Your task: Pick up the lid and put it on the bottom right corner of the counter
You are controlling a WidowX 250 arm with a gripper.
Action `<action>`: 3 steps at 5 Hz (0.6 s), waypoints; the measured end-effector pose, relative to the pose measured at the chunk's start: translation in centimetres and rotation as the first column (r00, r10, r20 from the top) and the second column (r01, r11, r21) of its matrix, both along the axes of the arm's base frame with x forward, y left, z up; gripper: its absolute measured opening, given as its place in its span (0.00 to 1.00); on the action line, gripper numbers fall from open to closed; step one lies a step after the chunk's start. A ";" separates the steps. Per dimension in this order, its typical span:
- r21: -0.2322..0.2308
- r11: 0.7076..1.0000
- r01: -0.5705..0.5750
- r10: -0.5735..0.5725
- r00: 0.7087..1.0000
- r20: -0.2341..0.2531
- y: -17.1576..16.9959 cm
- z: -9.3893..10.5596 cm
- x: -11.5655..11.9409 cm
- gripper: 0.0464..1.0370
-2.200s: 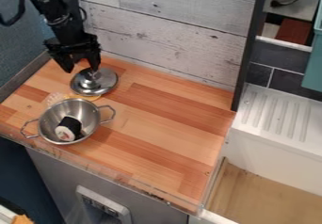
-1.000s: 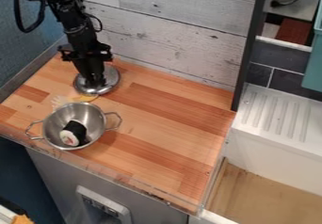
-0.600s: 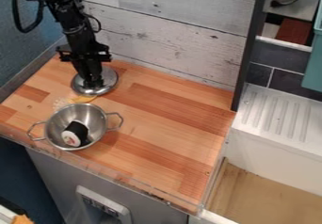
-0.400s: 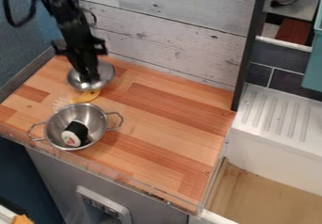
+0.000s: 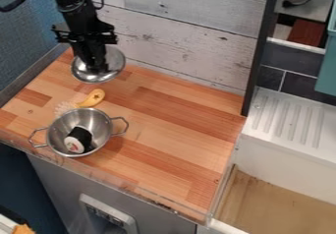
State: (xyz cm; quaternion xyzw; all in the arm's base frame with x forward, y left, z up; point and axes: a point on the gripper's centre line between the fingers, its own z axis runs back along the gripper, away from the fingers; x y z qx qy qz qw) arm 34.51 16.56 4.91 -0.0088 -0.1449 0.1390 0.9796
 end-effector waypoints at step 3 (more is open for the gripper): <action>0.034 0.977 0.210 -0.211 0.976 0.057 -11.0 1.0 -6.8 0.24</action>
